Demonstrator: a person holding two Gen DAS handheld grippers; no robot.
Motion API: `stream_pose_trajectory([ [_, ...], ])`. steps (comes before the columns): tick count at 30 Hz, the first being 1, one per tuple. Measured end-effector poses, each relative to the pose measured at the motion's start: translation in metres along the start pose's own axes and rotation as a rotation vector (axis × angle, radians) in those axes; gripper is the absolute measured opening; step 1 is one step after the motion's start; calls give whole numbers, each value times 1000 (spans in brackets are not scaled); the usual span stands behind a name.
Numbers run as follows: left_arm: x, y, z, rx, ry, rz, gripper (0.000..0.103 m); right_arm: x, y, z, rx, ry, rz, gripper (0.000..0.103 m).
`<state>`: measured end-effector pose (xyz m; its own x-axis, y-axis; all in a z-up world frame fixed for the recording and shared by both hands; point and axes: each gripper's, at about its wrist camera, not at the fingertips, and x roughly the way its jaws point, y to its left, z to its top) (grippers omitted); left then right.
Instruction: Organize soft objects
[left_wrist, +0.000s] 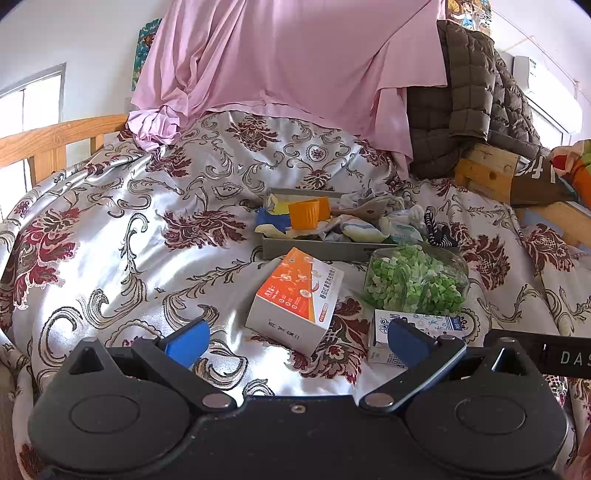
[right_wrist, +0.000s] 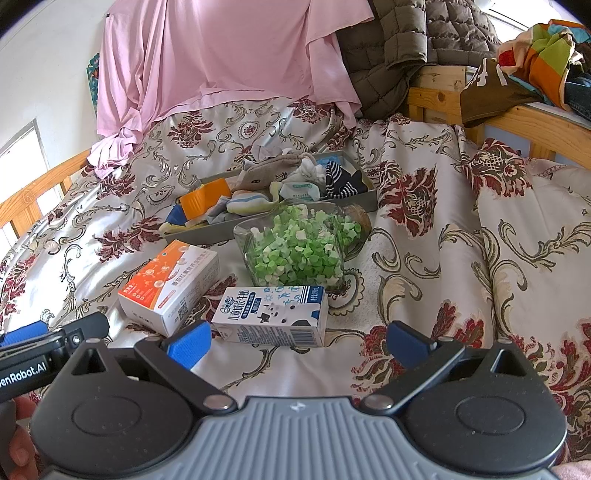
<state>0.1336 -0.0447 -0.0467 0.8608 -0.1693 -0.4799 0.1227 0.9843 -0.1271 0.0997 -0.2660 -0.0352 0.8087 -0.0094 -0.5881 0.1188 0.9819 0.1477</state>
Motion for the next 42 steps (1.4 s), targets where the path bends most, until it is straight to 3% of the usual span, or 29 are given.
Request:
stream_pose_trajectory([
  [42, -2, 0, -1, 42, 3, 18, 102, -1, 2, -1, -2, 5, 1, 103],
])
